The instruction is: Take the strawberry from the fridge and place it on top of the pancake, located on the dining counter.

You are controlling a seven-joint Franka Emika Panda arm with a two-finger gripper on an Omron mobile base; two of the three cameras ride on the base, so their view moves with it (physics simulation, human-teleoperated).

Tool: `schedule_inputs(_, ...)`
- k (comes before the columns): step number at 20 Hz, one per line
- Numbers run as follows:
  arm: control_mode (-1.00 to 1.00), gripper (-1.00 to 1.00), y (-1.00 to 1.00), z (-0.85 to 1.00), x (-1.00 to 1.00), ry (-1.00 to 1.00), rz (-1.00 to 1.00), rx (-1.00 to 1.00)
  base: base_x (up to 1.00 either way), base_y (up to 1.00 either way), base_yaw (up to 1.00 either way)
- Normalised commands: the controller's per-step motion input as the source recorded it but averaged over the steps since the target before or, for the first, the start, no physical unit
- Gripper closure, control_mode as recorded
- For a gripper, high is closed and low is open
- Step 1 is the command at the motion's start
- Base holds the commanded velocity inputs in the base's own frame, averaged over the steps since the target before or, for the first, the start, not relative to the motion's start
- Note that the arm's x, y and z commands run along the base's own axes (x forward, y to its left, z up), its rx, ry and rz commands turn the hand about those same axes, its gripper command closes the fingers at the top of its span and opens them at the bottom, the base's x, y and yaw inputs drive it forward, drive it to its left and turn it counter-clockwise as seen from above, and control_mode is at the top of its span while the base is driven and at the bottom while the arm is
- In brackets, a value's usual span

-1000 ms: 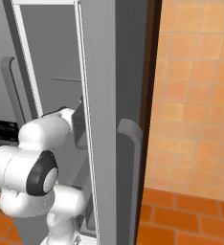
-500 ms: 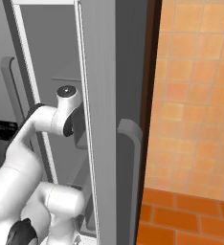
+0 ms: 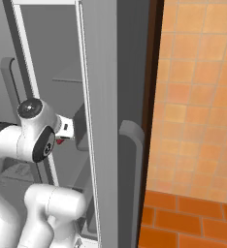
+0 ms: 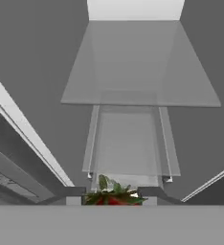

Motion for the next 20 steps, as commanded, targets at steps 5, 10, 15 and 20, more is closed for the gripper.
schedule_inputs(5, 1.00, 1.00, 0.16, 0.18, -0.40, -0.07, 0.00, 0.00, -0.60, 0.36, 0.00)
schedule_inputs(10, 1.00, 1.00, 0.00, 0.00, 0.00, 0.00, 0.00, 0.00, -0.88, 0.99, 0.03)
schedule_inputs(15, 1.00, 1.00, 0.00, 0.00, 0.00, 0.00, 0.00, 0.00, -0.27, 0.93, 0.58)
schedule_inputs(20, 1.00, 1.00, 0.00, 0.00, 0.00, 0.00, 0.00, 0.00, -0.01, 0.67, 0.88)
